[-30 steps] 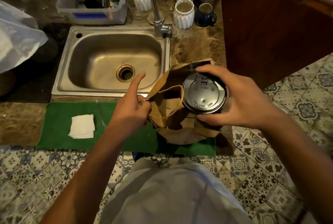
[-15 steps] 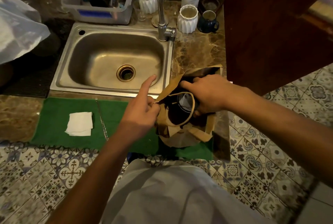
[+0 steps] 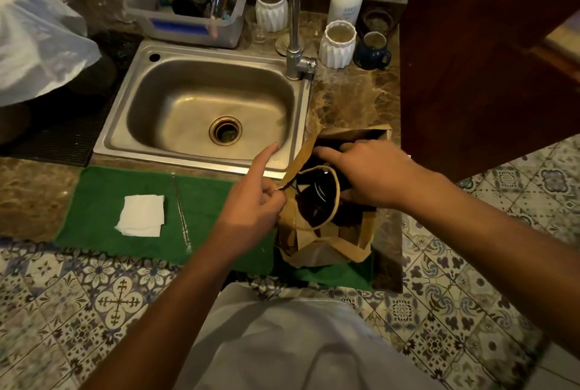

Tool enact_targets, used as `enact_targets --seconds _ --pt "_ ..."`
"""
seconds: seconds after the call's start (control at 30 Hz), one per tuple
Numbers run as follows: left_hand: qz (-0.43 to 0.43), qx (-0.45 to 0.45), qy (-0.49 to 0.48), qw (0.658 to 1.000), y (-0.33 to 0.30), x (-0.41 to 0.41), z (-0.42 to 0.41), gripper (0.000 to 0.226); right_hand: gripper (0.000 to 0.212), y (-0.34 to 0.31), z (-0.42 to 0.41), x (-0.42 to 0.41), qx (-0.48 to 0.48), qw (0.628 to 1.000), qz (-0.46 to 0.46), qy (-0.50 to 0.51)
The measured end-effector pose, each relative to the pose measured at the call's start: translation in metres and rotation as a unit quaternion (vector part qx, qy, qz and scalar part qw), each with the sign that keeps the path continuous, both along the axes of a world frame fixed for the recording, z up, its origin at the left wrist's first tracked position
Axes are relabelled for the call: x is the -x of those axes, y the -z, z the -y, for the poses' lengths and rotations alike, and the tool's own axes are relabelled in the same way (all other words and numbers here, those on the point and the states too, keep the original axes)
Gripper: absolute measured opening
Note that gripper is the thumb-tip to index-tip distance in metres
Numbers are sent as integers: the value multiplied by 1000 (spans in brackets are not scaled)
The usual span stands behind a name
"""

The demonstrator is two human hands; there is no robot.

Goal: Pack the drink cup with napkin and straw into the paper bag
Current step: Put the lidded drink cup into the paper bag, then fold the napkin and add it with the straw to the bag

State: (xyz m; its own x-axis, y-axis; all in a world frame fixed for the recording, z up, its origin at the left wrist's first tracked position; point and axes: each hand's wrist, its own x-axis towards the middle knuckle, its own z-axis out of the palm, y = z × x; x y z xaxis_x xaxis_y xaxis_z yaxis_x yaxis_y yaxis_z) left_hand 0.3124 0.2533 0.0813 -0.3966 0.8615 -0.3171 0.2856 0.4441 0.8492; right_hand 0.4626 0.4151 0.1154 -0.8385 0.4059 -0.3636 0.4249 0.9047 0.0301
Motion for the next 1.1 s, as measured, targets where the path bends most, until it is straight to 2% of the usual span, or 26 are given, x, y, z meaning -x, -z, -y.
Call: enact_targets --seconds 0.1,0.23,0.37,0.47,0.7,0.87,0.93,1.1 --pt "20 -28 -20 999 4 -2 2 74 80 -33 3 -8 13 997 -59 40" --pt "9 -76 -29 997 8 -7 3 71 53 -68 3 -21 -24 985 -135 102" --pt "54 -123 -50 990 12 -4 10 64 45 -91 23 -13 20 959 -250 132" --pt "25 -145 -68 987 15 12 21 65 47 -100 55 13 61 950 -289 105" --pt "-48 -148 -128 979 36 94 71 59 57 -73 109 98 112 962 -238 74" --pt "-176 -67 -164 968 72 174 116 63 57 -28 133 162 161 964 -182 104" --pt "-183 -34 -167 968 95 207 134 66 59 -1 142 186 184 962 -152 130" --pt "-135 21 -134 982 136 269 160 74 66 72 162 233 206 952 -78 211"
